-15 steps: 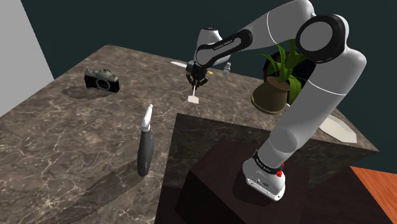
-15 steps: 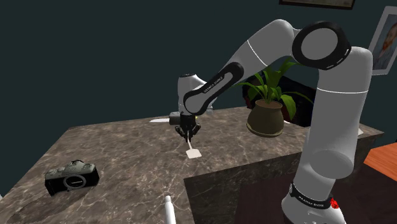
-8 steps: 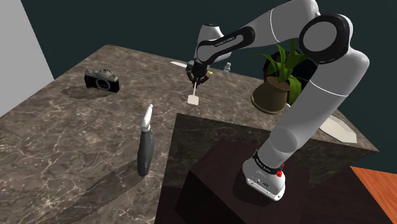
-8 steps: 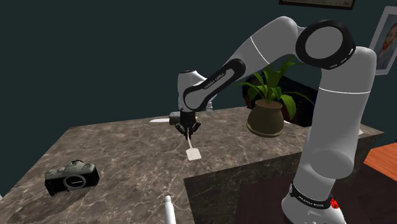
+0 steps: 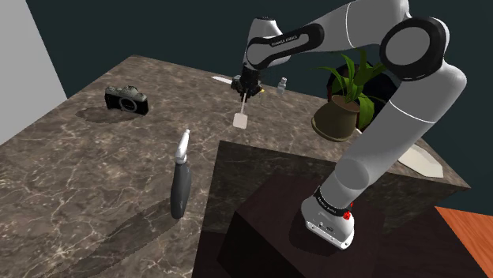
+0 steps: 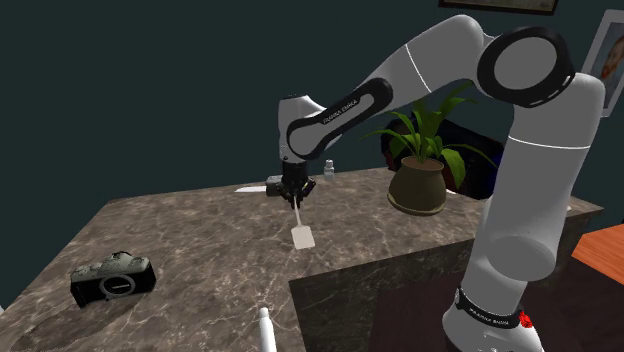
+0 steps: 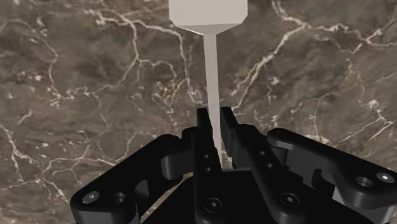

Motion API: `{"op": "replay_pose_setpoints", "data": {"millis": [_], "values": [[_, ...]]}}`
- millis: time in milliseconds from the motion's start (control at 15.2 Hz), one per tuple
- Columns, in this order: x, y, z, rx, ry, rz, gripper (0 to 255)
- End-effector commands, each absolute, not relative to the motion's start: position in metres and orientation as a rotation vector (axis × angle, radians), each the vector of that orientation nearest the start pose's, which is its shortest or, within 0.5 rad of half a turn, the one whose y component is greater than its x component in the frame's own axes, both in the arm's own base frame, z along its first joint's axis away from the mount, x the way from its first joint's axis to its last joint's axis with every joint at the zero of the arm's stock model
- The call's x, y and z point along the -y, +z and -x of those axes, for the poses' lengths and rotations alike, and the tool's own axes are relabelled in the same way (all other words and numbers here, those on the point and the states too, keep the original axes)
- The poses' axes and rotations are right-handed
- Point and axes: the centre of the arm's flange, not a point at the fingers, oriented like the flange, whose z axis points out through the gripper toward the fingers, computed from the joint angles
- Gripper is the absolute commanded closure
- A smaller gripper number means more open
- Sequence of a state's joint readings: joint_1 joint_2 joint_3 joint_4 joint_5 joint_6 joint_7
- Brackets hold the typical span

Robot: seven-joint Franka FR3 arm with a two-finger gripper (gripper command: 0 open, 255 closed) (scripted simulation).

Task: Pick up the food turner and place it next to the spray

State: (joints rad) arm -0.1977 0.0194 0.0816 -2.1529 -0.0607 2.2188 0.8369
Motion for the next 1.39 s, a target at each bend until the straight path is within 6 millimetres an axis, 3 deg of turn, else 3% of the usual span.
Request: {"op": "replay_pose_setpoints", "data": {"millis": [0,1320], "values": [[0.065,0.407,-0.541,-1.403,-0.095,2.841,255],[0.065,0.513,-0.541,-1.403,-0.095,2.841,255]]}}
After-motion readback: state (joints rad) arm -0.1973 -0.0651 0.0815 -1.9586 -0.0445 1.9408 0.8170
